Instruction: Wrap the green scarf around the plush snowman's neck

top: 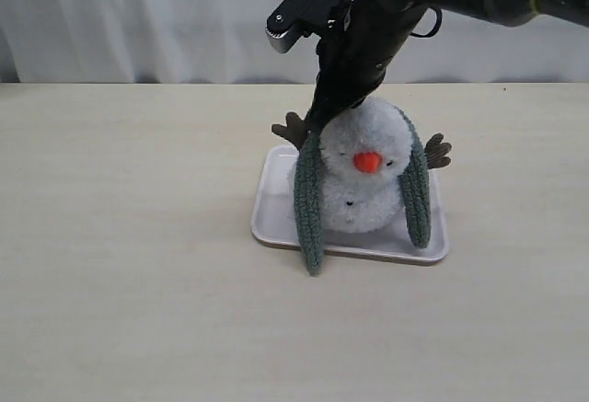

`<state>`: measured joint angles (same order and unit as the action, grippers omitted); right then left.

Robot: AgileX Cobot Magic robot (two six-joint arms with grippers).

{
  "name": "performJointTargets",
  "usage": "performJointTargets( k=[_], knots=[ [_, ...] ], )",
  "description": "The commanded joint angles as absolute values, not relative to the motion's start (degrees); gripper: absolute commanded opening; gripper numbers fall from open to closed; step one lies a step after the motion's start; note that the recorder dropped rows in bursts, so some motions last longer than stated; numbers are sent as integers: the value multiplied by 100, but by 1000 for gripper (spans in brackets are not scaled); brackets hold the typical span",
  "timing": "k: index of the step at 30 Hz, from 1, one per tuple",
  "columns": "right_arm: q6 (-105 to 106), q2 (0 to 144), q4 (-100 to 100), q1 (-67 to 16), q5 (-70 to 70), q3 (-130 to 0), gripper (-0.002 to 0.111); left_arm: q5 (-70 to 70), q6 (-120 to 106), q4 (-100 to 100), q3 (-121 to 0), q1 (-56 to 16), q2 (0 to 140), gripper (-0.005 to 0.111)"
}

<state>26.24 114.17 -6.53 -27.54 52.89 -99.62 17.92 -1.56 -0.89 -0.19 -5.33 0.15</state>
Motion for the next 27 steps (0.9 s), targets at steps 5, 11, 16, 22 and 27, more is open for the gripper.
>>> performJointTargets(
  k=[5, 11, 16, 22, 27],
  knots=[
    [2559, 11816, -734, -2734, 5636, -9985, 4, 1747, -143, -74, 0, -570, 0, 0],
    [2559, 11922, -734, -2734, 5520, -9985, 4, 1747, -143, -74, 0, -570, 0, 0],
    [2559, 11886, -750, -2734, 5555, -9996, 4, 1747, -143, -74, 0, -570, 0, 0],
    [2420, 11605, -860, -2734, 5555, -9996, 4, 1747, -143, -74, 0, -570, 0, 0],
    [1765, 11226, -1098, -2734, 5432, -9996, 16, 1747, -143, -74, 0, -570, 0, 0]
  ],
)
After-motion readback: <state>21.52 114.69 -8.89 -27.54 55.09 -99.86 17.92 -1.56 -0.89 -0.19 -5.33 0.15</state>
